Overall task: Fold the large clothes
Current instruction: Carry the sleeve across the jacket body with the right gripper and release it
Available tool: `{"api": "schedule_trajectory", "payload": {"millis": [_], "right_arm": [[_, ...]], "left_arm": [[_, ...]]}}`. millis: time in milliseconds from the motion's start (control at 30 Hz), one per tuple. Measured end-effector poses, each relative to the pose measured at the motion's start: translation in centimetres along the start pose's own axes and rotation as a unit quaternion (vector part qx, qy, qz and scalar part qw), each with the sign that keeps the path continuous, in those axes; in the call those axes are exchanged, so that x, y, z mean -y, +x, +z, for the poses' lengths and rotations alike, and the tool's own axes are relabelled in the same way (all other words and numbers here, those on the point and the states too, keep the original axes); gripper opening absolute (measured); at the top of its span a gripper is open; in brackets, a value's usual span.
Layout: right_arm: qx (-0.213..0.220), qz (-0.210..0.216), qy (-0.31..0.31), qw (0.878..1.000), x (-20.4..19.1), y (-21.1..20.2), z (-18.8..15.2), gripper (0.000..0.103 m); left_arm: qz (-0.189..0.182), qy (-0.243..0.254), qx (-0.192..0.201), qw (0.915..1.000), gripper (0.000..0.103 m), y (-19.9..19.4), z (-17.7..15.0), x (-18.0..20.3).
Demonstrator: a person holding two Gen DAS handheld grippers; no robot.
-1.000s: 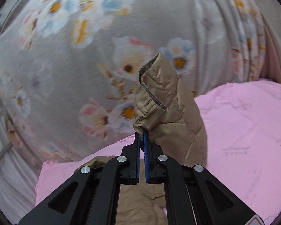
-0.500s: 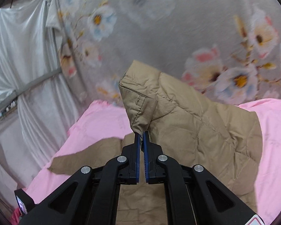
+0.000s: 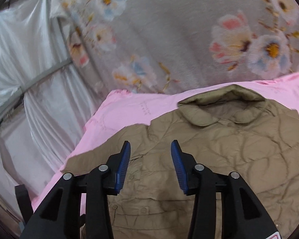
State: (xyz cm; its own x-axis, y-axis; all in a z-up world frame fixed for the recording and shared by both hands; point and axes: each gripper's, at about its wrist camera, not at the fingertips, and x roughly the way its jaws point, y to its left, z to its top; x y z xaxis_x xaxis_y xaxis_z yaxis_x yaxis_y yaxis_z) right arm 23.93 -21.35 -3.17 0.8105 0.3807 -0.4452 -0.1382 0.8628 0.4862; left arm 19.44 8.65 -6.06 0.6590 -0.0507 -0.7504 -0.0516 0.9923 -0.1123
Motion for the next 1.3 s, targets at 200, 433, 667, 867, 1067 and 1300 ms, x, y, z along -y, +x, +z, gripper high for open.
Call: {"api": "schedule_trajectory", "payload": {"millis": [200, 433, 667, 867, 1067, 1300], "right_arm": [[0.037, -0.065, 0.147, 0.986, 10.7, -5.4, -1.2, 0.051], [0.025, -0.163, 0.227, 0.960, 20.9, -7.8, -3.7, 0.052], [0.000, -0.148, 0.290, 0.945, 26.2, -4.6, -4.6, 0.052], [0.032, -0.143, 0.247, 0.958, 25.2, -3.4, -1.3, 0.004], [0.066, -0.155, 0.147, 0.975, 20.8, -4.4, 0.0, 0.004], [-0.043, -0.224, 0.164, 0.960, 24.4, 0.6, -4.4, 0.003]], "left_arm": [[-0.124, -0.017, -0.032, 0.9917, 0.098, 4.2, 3.7, 4.3], [-0.158, -0.035, -0.097, 0.9821, 0.098, 11.7, 5.1, 8.6], [-0.134, -0.037, -0.095, 0.9857, 0.012, 13.3, 6.6, 9.7], [-0.113, -0.010, -0.020, 0.9933, 0.001, 10.7, 10.1, 9.5], [-0.059, 0.039, 0.032, 0.9970, 0.001, 10.7, 10.7, 9.6], [-0.012, 0.098, 0.015, 0.9950, 0.004, 16.1, 5.9, 10.8]]}}
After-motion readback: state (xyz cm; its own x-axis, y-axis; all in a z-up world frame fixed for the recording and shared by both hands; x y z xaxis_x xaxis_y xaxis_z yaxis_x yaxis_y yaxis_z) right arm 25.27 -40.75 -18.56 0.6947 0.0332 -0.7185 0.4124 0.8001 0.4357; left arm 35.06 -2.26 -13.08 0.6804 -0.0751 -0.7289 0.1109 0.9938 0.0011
